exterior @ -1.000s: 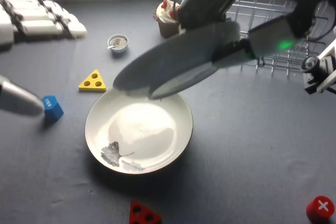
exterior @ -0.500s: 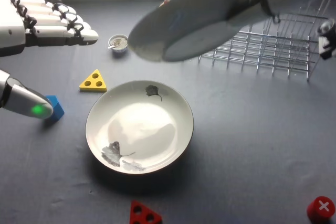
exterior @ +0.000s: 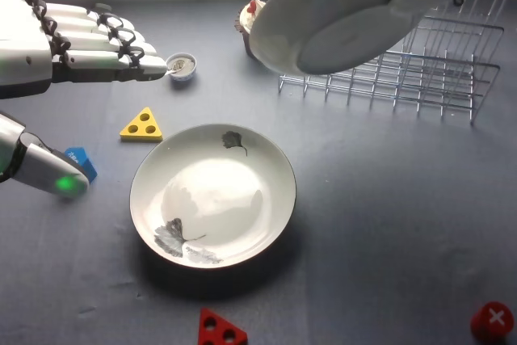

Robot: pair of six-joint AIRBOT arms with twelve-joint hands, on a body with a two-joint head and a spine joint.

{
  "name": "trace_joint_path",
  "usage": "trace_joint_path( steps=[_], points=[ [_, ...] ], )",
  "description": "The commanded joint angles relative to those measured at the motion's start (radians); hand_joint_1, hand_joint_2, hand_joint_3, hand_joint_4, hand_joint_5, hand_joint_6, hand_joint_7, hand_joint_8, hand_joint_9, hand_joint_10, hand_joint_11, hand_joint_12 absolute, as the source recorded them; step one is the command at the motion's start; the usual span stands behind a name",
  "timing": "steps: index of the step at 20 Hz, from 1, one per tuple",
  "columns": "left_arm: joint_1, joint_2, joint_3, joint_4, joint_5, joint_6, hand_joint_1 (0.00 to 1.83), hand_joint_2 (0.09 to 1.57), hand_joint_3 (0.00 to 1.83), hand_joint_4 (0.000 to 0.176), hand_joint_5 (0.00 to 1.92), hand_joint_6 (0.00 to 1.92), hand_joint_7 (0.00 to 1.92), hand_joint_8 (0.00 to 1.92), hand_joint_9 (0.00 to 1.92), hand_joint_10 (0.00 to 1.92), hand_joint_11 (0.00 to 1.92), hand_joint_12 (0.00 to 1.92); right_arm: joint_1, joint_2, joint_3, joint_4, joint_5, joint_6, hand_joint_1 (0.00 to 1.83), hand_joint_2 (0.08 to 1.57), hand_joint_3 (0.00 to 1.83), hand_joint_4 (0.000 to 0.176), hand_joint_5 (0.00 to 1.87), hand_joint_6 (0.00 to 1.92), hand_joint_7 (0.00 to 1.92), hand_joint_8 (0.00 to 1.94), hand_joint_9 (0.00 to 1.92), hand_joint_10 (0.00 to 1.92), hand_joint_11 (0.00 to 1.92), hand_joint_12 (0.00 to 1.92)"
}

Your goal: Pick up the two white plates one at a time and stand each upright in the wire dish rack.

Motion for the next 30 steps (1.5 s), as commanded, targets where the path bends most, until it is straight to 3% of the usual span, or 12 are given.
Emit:
trace_joint_path(
  steps=[1, 2, 5, 9, 10, 13, 17, 20, 27, 30],
  points=[
    [-0.015, 0.002, -0.002, -0.072, -0.047, -0.001, 0.01, 0.94, 0.0, 0.0, 0.05, 0.0, 0.09, 0.0, 0.11, 0.0, 0.15, 0.01, 0.024, 0.005, 0.01, 0.05, 0.036, 0.047, 1.5, 1.05, 0.0, 0.0, 0.97, 0.95, 1.15, 0.43, 1.1, 0.74, 1.02, 1.33],
    [-0.016, 0.002, -0.002, -0.071, -0.047, -0.001, 0.01, 0.94, 0.0, 0.0, 0.06, 0.0, 0.1, 0.01, 0.12, 0.01, 0.16, 0.02, 0.027, 0.004, 0.018, 0.042, 0.033, 0.049, 1.5, 1.04, 0.0, 0.0, 0.98, 0.92, 1.18, 0.38, 1.13, 0.7, 1.03, 1.32],
    [-0.016, 0.002, -0.008, -0.069, -0.048, -0.001, 0.0, 0.94, 0.0, 0.0, 0.06, 0.0, 0.1, 0.0, 0.11, 0.0, 0.15, 0.01, 0.04, -0.003, 0.054, 0.045, 0.034, 0.049, 1.5, 1.03, 0.0, 0.0, 0.98, 0.91, 1.14, 0.47, 1.19, 0.58, 1.07, 1.24],
    [-0.018, 0.003, -0.011, -0.069, -0.045, -0.001, 0.01, 0.94, 0.0, 0.0, 0.06, 0.0, 0.11, 0.0, 0.11, 0.0, 0.13, 0.0, 0.064, -0.007, 0.077, 0.056, 0.035, 0.049, 1.5, 1.05, 0.0, 0.0, 0.98, 0.96, 1.13, 0.48, 1.1, 0.71, 1.03, 1.29],
    [-0.02, 0.002, -0.011, -0.069, -0.042, -0.001, 0.0, 0.95, 0.0, 0.0, 0.05, 0.0, 0.09, 0.0, 0.1, 0.0, 0.11, 0.0, 0.074, -0.008, 0.081, 0.062, 0.035, 0.049, 1.5, 1.04, 0.0, 0.0, 0.98, 0.95, 1.1, 0.54, 1.15, 0.66, 1.03, 1.28],
    [-0.025, 0.002, -0.012, -0.069, -0.036, -0.001, 0.0, 0.94, 0.0, 0.0, 0.05, 0.0, 0.09, 0.0, 0.1, 0.0, 0.11, 0.0, 0.102, -0.008, 0.083, 0.081, 0.032, 0.055, 1.5, 1.04, 0.0, 0.0, 0.96, 0.94, 1.15, 0.43, 1.18, 0.61, 1.06, 1.27],
    [-0.038, -0.001, -0.012, -0.057, -0.027, -0.001, 0.01, 0.94, 0.0, 0.0, 0.06, 0.0, 0.11, 0.01, 0.12, 0.01, 0.13, 0.01, 0.136, -0.005, 0.083, 0.009, -0.039, 0.207, 1.5, 1.04, 0.0, 0.0, 0.95, 0.96, 1.15, 0.42, 1.17, 0.63, 1.03, 1.32],
    [-0.038, -0.001, -0.013, -0.045, -0.027, -0.001, 0.0, 0.95, 0.0, 0.0, 0.04, 0.01, 0.08, 0.0, 0.1, 0.0, 0.12, 0.01, 0.152, 0.0, 0.079, -0.011, -0.098, 0.237, 1.5, 1.04, 0.0, 0.0, 0.97, 0.92, 1.13, 0.44, 1.18, 0.63, 1.04, 1.32],
    [-0.038, -0.002, -0.015, -0.039, -0.027, -0.001, 0.01, 0.95, 0.0, 0.0, 0.06, 0.0, 0.11, 0.01, 0.12, 0.01, 0.13, 0.01, 0.148, -0.001, 0.109, -0.012, -0.142, 0.301, 1.49, 1.08, 0.0, 0.0, 0.94, 1.02, 0.94, 0.75, 1.08, 0.79, 0.98, 1.4],
    [-0.038, -0.002, -0.015, -0.037, -0.028, -0.001, 0.0, 0.95, 0.0, 0.0, 0.06, 0.0, 0.11, 0.0, 0.11, 0.0, 0.12, 0.01, 0.145, -0.002, 0.112, -0.011, -0.142, 0.364, 1.49, 1.09, 0.0, 0.0, 0.89, 1.06, 0.96, 0.73, 1.06, 0.84, 0.95, 1.45]
  ],
)
